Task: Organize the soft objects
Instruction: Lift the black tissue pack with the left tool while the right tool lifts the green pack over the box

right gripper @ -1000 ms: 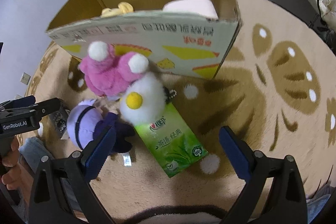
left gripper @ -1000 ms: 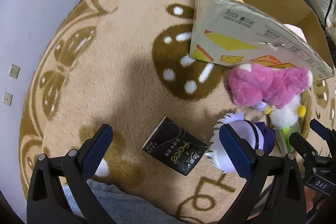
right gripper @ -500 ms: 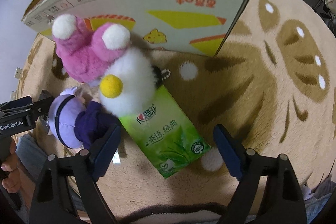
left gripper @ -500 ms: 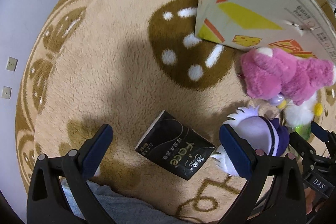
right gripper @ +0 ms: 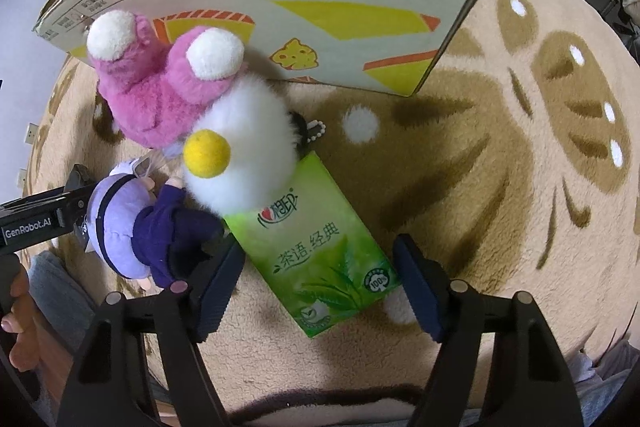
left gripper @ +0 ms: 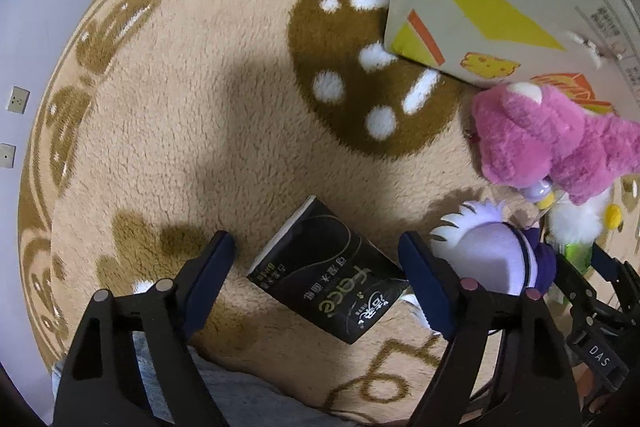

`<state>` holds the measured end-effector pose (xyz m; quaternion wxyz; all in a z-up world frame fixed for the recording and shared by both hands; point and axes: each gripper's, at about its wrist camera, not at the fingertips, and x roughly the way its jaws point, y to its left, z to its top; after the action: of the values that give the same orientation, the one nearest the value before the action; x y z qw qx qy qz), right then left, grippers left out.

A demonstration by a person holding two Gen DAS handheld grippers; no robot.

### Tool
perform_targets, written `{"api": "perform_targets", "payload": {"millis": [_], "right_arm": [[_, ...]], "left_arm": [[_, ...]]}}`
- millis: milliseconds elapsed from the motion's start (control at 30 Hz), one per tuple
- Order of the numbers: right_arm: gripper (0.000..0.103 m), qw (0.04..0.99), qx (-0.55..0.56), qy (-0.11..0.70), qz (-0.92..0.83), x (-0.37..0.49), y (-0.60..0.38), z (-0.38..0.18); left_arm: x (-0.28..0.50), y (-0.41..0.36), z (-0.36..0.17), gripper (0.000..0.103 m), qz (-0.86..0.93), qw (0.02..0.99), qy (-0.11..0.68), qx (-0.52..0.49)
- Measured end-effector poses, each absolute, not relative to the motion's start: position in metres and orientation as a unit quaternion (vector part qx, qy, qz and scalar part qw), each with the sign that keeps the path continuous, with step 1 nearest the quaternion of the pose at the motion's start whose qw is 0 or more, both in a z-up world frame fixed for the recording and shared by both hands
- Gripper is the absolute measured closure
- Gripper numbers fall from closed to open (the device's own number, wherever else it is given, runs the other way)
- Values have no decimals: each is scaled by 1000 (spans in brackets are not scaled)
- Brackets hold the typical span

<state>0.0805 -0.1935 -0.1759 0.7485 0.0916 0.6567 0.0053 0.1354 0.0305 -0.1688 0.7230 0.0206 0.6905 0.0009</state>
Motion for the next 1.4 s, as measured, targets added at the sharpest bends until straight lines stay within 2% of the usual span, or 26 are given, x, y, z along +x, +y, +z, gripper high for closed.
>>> {"api": "perform_targets", "payload": {"millis": [200,433,633,1067,1400], "right_arm": [[30,739,80,668,2,80,-185,-185],[32,748,69,660,-2,75,-181,-179],[33,778,57,625,-14,63,-177,-157],[34,858,83,508,-9,44,-189,-101],[35,908,101,407,-4,38,-198,-59]], "left_arm": [[132,17,-179,35,16,726,686,42],[115,15,-167,40,19,739,672,33],[98,4,-144,41,0,770,636,44],[80,15,-62,41,-13,868,496,16],[66,25,-23,41,-14,923,384,-1]]}}
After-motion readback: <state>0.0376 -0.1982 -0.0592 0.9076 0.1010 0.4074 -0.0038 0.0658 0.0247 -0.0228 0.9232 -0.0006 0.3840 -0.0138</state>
